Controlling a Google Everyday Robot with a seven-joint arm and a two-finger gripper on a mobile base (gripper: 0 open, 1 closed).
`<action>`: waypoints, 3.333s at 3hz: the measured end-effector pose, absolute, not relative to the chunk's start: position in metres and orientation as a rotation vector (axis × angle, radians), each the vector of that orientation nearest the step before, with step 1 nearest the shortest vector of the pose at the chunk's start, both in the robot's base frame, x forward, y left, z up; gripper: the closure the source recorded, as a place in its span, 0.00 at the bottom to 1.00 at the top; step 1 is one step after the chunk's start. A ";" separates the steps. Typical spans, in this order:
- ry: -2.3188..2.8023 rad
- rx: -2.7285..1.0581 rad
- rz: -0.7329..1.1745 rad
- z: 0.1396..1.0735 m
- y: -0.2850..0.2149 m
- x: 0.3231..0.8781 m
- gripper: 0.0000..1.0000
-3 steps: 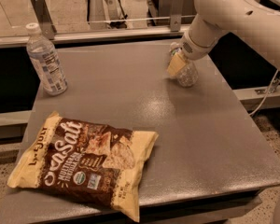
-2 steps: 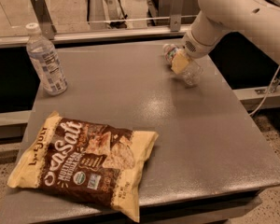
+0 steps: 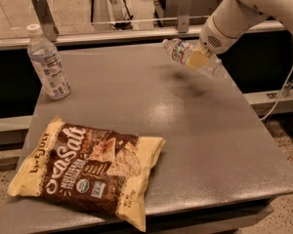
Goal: Move water bottle near brown chip bag
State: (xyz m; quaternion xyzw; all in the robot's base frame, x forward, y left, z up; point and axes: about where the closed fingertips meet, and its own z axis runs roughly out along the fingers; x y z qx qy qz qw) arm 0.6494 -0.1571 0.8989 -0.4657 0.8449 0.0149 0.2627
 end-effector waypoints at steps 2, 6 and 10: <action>2.005 -1.740 0.265 0.895 -0.136 0.567 1.00; 1.656 -2.166 0.354 0.869 -0.079 0.453 0.82; 1.661 -2.220 0.336 0.854 -0.072 0.439 0.00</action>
Offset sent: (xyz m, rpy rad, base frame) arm -0.1222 0.0228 -0.0082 0.0269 0.0811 0.6614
